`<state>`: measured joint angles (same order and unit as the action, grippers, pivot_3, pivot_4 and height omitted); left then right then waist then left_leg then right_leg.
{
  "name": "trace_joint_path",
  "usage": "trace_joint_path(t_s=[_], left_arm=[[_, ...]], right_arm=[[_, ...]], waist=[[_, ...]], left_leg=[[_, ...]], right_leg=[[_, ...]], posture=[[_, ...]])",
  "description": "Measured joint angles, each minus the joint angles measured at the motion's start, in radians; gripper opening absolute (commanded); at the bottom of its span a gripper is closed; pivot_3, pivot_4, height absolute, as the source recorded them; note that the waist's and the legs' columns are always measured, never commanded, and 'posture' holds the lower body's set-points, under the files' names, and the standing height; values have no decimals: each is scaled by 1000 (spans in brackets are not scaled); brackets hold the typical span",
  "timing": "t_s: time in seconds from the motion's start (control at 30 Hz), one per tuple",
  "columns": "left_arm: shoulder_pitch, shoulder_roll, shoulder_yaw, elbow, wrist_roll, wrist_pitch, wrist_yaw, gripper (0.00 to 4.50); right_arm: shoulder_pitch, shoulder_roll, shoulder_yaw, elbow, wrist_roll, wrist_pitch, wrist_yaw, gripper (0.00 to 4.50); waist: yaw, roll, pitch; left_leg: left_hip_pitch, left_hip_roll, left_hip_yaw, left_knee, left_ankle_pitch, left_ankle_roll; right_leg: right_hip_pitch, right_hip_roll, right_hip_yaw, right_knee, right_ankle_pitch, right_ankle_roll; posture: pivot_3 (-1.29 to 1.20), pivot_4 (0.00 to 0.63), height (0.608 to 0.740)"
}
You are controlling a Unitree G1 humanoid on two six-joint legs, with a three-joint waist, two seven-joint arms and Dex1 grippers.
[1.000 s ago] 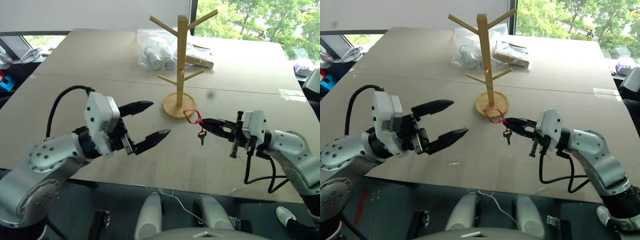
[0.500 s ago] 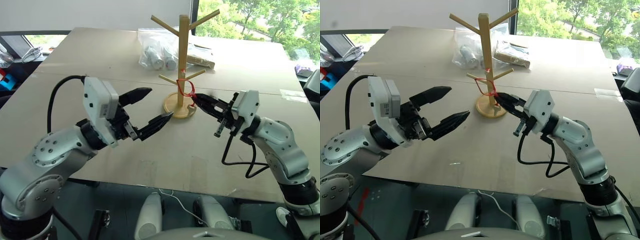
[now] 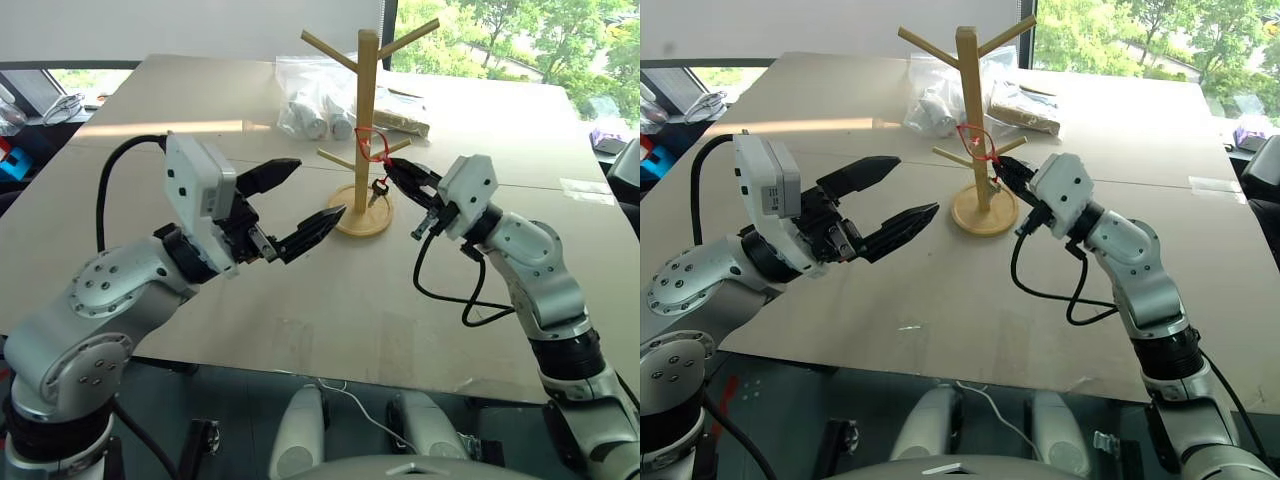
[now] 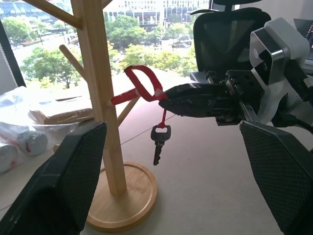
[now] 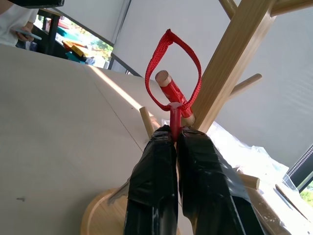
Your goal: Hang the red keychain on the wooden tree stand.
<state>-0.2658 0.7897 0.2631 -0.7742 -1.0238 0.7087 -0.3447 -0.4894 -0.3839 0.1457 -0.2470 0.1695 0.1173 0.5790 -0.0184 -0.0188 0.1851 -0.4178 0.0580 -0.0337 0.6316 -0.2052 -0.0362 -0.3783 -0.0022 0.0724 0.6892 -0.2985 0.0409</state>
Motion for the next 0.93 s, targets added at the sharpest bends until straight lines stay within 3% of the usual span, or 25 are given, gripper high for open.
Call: trace_joint_path(t_s=[0.27, 0.47, 0.5, 0.6, 0.73, 0.93], left_arm=[[4, -6, 0, 0, 12, 0, 0, 4500], [6, -7, 0, 4, 41, -2, -4, 4500], [6, -7, 1, 7, 43, -2, -4, 4500], [2, 16, 4, 51, 53, 8, -21, 4500], [-8, 125, 13, 160, 53, 58, -112, 4500], [-62, 258, 33, 328, 41, 101, -335, 4500]], right_arm=[[-8, -2, 9, 29, -27, 32, 13, 13], [-8, -11, 13, 30, -24, 62, 56, 2665], [-8, -14, 13, 30, -24, 65, 60, 2896], [-2, -78, 5, 29, 8, 94, 126, 4433], [-8, -196, -75, 28, 128, 195, 246, 4475], [-93, -365, -181, -72, 425, 564, 361, 4475]], waist=[[0, 0, 0], [0, 0, 0], [0, 0, 0], [0, 0, 0], [1, 0, 0], [-7, 0, 1]], left_leg=[[0, 0, 0, 0, 0, 0], [0, 0, 0, 0, 0, 0], [0, 0, 0, 0, 0, 0], [0, 0, 0, 0, 0, 0], [0, 0, 0, 0, 0, 0], [0, 0, 0, -2, 0, 0]], right_leg=[[0, 0, 0, 0, 0, 0], [0, 0, 0, 0, 0, 0], [0, 0, 0, 0, 0, 0], [0, 0, 0, 0, 0, 0], [0, 0, 0, 0, 0, 0], [-2, 0, 0, 0, 0, -1]], posture=[[0, 150, 740], [0, 150, 740], [0, 150, 740], [0, 150, 740], [0, 150, 740], [0, 150, 740]])
